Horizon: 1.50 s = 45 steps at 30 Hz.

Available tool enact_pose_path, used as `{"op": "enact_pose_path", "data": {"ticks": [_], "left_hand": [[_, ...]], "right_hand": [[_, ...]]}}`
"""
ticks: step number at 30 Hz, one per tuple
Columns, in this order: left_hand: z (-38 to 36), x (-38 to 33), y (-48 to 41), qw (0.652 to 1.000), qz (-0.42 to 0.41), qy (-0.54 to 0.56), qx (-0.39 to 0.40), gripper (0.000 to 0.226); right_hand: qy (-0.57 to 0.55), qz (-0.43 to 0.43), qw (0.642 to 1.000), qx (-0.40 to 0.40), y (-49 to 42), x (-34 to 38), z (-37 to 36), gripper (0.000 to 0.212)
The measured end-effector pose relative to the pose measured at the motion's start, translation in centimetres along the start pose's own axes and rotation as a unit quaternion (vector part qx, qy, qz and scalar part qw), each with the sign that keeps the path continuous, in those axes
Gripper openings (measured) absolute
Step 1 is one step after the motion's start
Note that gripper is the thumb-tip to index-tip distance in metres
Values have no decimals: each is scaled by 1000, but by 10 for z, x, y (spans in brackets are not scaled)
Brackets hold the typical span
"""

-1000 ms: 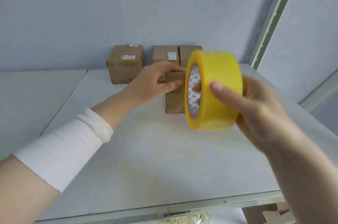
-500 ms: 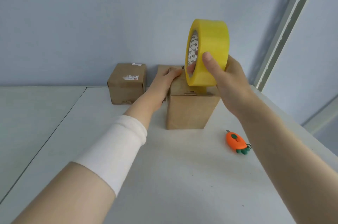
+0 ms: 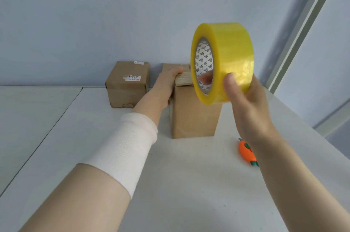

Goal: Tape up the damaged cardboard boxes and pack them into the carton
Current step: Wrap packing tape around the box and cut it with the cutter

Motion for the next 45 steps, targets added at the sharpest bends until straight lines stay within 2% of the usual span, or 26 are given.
{"op": "enact_pose_path", "data": {"ticks": [1,3,4,6,8,12,14,16,18,20,21,24,26,29,32,34,36,39,42,45], "left_hand": [[0,-1,0,1000,1,1,-5,19],[-1,-1,1,1000,9,16,-7,18],[-1,-1,2,1000,14,20,-7,19],[1,-2,3,1000,11,7,-14,23],[3,-3,3,1000,4,-10,-25,25],[-1,-4,7,1000,-8,-16,-8,27],[0,-7,10,997,-79,-13,7,24],[6,-11,23,976,-203,-75,22,41],[3,-7,39,939,-295,-163,75,56],[0,-5,48,911,-333,-220,98,57],[2,-8,48,912,-336,-221,80,51],[8,-20,49,938,-314,-145,25,35],[8,-19,51,960,-271,-74,11,31],[0,8,46,990,-125,-58,5,40],[1,35,39,997,6,-75,-5,52],[11,33,33,993,-2,-112,-42,49],[19,28,27,987,-38,-139,-71,35],[18,35,24,994,-34,-81,-63,18],[20,45,17,995,-22,-59,-75,17],[20,43,10,992,-27,-93,-85,16]], "right_hand": [[15,3,1000,1,0,0,-1,36],[8,14,1000,-22,5,4,3,18],[10,24,999,-46,12,7,7,17],[29,28,996,-84,34,4,12,27],[41,11,995,-90,61,-7,10,27],[8,-103,990,-101,79,-45,13,48],[8,-118,988,-95,76,-48,13,49],[9,-117,988,-97,75,-45,14,47],[12,-119,988,-100,76,-45,17,37],[6,-131,986,-102,73,-42,15,25],[5,-135,986,-102,71,-39,15,26],[2,-130,987,-93,54,-11,17,36],[-11,-119,992,-46,36,14,16,36],[-15,-172,985,19,8,21,14,39],[-17,-249,968,-1,-12,1,15,45],[-4,-266,964,1,-19,-11,8,50],[11,-261,965,9,-23,-19,1,48],[13,-240,971,6,-21,-33,-3,44],[28,-209,976,46,-7,-45,-10,40],[40,-188,981,26,-1,-46,-7,46]]}}
Point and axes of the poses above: each hand's wrist, its own y-axis away from the middle knuckle, its own z-axis out of the back of the hand, x = y × z, the point moved 8 cm from there along -y, towards the middle knuckle, and after that the axes turned 4 degrees about -y, right-handed, at the moved point
